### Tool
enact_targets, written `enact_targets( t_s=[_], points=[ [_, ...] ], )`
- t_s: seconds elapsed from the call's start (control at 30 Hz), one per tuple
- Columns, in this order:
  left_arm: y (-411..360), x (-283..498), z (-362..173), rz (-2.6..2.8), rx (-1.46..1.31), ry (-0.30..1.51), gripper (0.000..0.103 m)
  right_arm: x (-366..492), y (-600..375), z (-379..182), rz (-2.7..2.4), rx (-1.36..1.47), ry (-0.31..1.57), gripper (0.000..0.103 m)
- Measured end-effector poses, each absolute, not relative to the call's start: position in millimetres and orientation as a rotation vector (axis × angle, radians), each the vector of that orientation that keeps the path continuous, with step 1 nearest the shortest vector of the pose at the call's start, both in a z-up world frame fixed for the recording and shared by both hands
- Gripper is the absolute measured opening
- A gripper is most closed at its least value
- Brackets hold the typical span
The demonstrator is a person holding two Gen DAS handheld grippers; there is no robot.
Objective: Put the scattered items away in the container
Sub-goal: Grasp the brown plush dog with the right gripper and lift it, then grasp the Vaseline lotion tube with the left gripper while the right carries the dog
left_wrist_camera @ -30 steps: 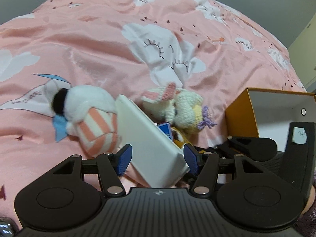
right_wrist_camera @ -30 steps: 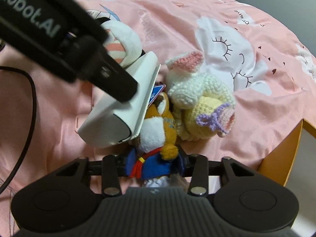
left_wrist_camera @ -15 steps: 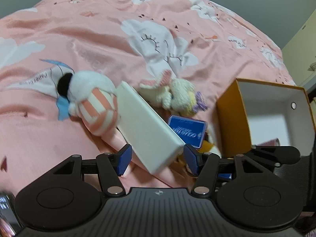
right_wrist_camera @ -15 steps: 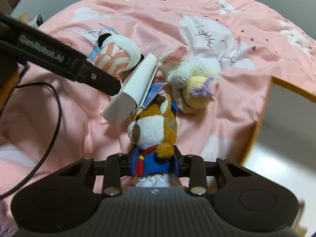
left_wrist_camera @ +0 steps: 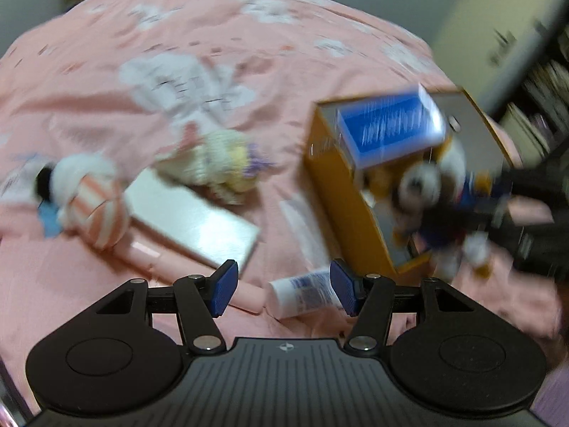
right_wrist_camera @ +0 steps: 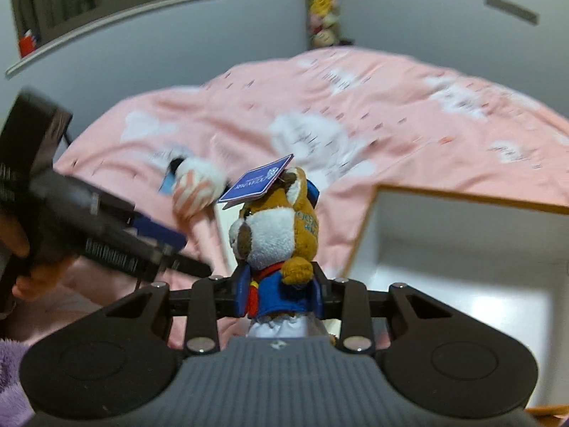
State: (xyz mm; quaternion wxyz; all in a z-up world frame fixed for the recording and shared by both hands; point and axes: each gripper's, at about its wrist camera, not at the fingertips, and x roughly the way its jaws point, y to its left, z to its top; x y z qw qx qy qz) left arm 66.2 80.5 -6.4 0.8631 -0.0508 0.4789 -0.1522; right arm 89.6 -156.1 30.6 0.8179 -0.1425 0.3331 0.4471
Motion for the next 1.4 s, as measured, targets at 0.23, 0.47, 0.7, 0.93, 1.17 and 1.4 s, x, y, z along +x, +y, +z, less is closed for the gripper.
enact_targets(
  t_s=[0.23, 0.47, 0.7, 0.93, 1.17, 1.4],
  points=[
    [23.1, 79.1, -20.7, -0.532, 0.239, 1.018, 0.067, 98.2, -209.6, 43.8, 0.775, -0.276, 0.693, 0.036],
    [-37.4, 98.0, -65.0, -0.740, 0.589, 1.097, 0.067, 121.1, -236.3, 45.1, 0.680, -0.240, 0.701, 0.036],
    [-55.4, 114.0, -120.1, -0.792, 0.721, 1.212, 0.067, 141.2, -249.9, 37.4, 0.640, -0.169, 0.685, 0.036],
    [-68.5, 108.5, -148.2, -0.801, 0.856, 1.235, 0.067, 164.7, -253.0, 22.3, 0.618, -0.135, 0.726, 0.036],
    [-41.7, 104.3, -143.1, -0.717, 0.652, 1.232, 0.063, 180.5, -256.4, 14.2, 0.594, -0.085, 0.757, 0.036],
    [12.4, 82.4, -106.3, -0.561, 0.307, 1.138, 0.060, 202.4, -235.8, 13.6, 0.613, -0.009, 0.752, 0.036]
  ],
)
